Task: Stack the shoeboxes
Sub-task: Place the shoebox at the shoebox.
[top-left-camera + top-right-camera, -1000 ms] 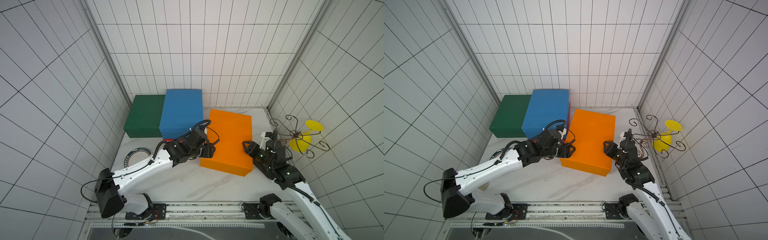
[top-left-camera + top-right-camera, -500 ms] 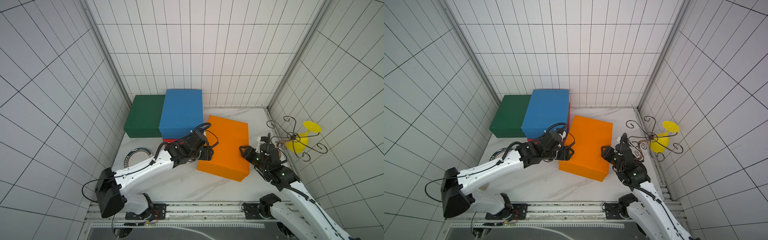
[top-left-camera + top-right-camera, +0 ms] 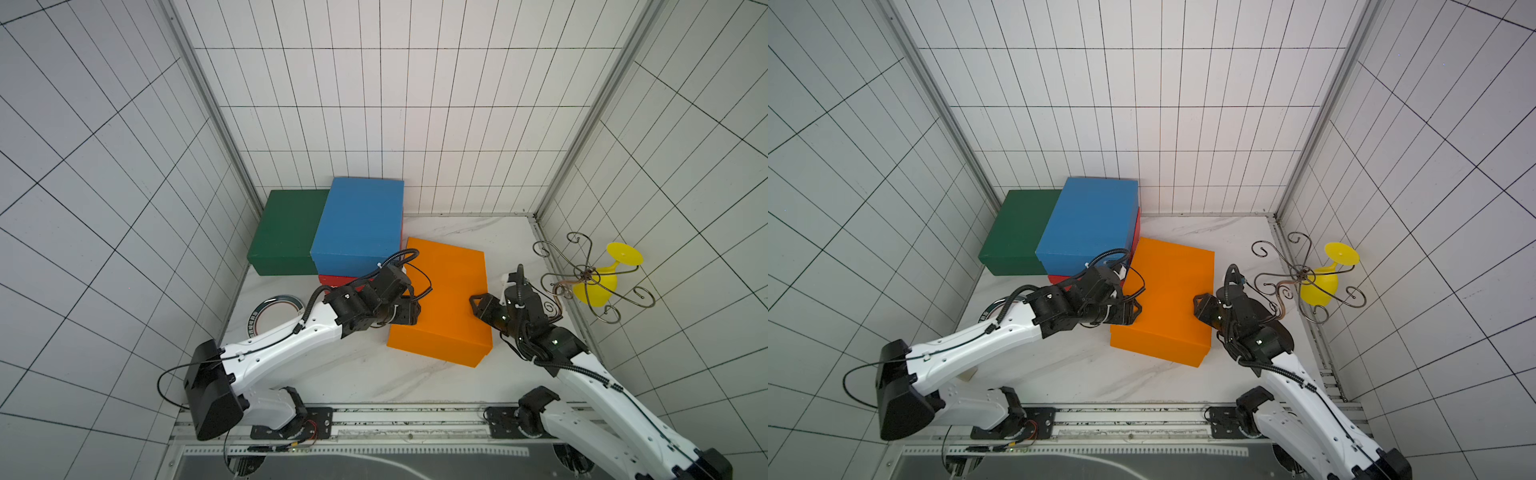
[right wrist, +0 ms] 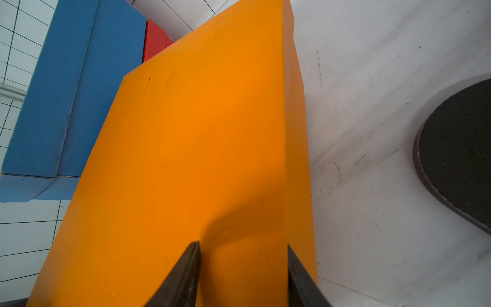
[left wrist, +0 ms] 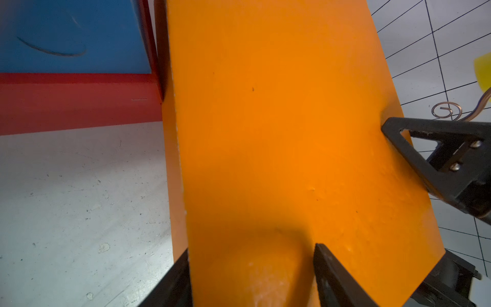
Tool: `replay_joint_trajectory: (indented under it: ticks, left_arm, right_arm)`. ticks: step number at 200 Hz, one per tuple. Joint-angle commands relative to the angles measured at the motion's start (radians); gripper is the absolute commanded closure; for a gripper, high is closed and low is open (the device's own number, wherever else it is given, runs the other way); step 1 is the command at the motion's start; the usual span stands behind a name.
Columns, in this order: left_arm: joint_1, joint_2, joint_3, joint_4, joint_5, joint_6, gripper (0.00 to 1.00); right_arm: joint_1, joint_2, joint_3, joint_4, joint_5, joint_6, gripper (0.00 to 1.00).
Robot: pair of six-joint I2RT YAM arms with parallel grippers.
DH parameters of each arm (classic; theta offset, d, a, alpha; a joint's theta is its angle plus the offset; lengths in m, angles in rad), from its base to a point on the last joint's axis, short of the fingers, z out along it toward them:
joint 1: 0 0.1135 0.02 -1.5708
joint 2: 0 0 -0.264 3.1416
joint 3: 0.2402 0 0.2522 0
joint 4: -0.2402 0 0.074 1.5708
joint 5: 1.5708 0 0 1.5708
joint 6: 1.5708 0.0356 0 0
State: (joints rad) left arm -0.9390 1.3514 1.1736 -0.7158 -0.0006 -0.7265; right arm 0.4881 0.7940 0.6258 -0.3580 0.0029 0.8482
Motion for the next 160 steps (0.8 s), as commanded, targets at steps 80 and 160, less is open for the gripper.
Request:
replay_joint_trajectory:
  ticks: [80, 160]
  left_arm:
    - [-0.06, 0.024, 0.211, 0.336, 0.192, 0.046, 0.34]
    - [-0.06, 0.047, 0.349, 0.299, 0.146, 0.104, 0.33]
  right_arm:
    - [0.126, 0.06, 0.319, 0.055, -0.207, -0.104, 0.54]
    - [0.137, 0.119, 0.469, 0.021, -0.184, -0.157, 0.54]
